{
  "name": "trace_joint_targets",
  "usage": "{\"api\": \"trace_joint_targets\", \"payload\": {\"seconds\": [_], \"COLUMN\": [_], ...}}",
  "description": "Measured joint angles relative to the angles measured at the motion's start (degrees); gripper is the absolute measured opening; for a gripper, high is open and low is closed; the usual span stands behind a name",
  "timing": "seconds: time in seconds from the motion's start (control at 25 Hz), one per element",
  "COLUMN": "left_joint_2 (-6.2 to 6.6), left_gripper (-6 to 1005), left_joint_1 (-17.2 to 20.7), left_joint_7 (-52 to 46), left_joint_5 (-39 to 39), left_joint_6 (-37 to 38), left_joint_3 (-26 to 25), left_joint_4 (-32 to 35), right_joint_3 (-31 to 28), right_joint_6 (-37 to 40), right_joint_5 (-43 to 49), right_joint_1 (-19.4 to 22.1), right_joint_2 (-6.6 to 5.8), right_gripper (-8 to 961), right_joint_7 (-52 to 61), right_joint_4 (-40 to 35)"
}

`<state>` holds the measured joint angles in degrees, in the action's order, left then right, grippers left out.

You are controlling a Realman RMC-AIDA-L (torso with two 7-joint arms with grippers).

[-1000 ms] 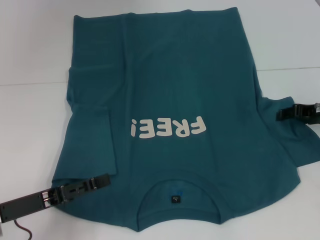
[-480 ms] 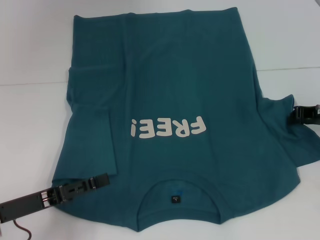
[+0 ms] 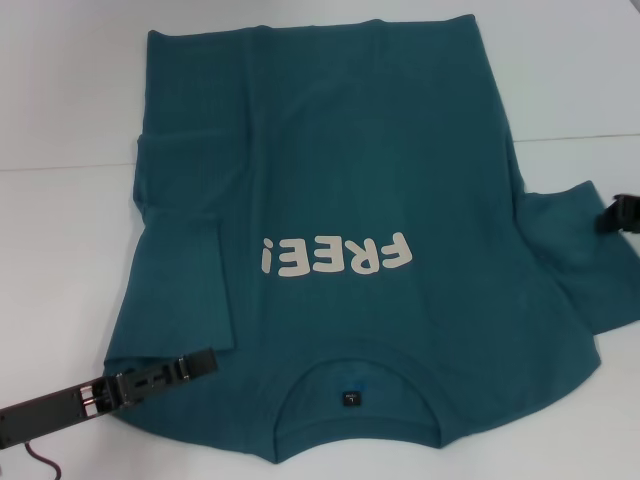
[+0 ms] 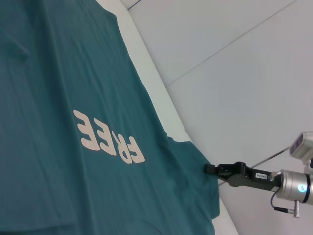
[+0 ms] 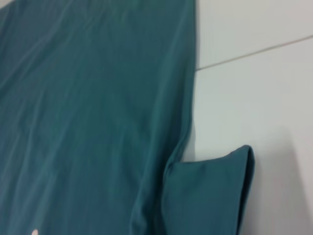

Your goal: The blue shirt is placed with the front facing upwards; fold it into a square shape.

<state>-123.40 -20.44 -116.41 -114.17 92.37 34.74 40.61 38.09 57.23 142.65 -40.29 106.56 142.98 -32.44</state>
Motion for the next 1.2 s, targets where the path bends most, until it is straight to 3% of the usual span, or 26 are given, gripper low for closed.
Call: {"api": "trace_joint_targets", "payload": {"seconds": [0.24, 0.64, 0.96, 1.2], "left_joint_2": [0.0, 0.0, 0.0, 0.0], "left_gripper": [740, 739, 739, 738], "left_joint_1": [0.06, 0.0, 0.05, 0.16], "left_joint_7": [-0.1, -0.22, -0.22, -0.05], "left_joint_5": [0.0, 0.0, 0.0, 0.0], "left_joint_6": [0.0, 0.04, 0.09, 0.02], "left_joint_3": [-0.1, -0.12, -1.46, -1.82], "left_joint_4": [0.0, 0.0, -0.07, -0.68], "right_joint_3": [-0.92, 0.1, 3.34, 5.64], "right_joint_6": [1.11, 4.48, 10.4, 12.38], "right_joint_5": [0.18, 0.3, 3.11, 3.25], "right_joint_1": [0.23, -2.91, -5.86, -7.15], "right_joint_2": [-1.16, -1.36, 1.39, 2.38], "right_gripper": [12, 11, 12, 27], "right_joint_7": [1.37, 2.54, 3.45, 5.0], "right_joint_4": [-2.45, -5.74, -5.8, -5.72]}}
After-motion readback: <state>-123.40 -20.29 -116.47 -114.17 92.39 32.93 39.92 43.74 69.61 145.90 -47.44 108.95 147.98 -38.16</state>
